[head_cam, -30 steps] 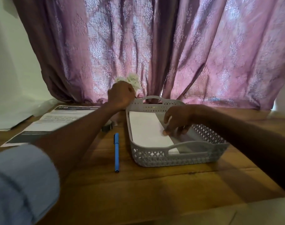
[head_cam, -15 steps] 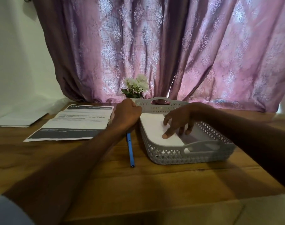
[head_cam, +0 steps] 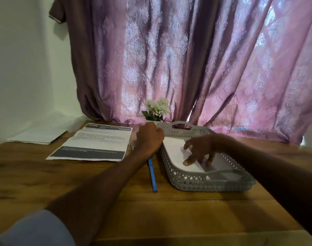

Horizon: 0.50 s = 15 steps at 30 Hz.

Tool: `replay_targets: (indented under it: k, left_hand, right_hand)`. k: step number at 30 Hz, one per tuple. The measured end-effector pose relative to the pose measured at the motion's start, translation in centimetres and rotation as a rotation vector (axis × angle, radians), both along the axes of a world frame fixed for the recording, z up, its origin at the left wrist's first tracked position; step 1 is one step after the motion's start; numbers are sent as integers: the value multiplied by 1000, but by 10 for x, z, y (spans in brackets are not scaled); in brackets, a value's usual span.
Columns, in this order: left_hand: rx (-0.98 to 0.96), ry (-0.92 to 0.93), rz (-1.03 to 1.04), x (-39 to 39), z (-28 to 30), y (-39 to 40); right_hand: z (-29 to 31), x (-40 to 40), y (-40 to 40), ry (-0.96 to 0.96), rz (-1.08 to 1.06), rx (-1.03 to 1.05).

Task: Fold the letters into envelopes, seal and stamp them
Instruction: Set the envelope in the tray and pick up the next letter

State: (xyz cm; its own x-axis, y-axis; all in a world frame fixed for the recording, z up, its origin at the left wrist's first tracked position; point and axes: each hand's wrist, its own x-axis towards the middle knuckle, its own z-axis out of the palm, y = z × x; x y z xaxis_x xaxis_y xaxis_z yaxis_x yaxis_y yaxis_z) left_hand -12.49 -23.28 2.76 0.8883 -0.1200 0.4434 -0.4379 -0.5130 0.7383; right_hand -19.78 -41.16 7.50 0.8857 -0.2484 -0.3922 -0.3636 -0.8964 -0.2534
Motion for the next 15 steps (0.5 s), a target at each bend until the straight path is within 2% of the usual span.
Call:
replay_targets:
  k: [2,4,5,7,9,11,13,15]
  left_hand:
    - [13,-38,28,-5,7,3]
    - [15,-127,48,-10,16,9]
    - [19,-183,50,-12,19,15]
    - [35,-291,46,-11,24,39]
    - [59,-383,65,-3,28,76]
    - [120,-420,118,11,30,119]
    - [191,-418,202,27,20,167]
    - [301,-387,293,40,2,211]
  right_hand:
    - [8,-6,6,4,15,-25]
    - [20,-15,17,-59,61,-182]
    - [25,-20,24,-170,101,-314]
    - [34,-26,47,-535,150,-509]
    - [39,-30,80,-890,145,-469]
    - [35,-28,121,-1117,199,-349]
    - [20,-20,165,-1180,266,-212]
    - [-2,0,203,-1121,316,-141]
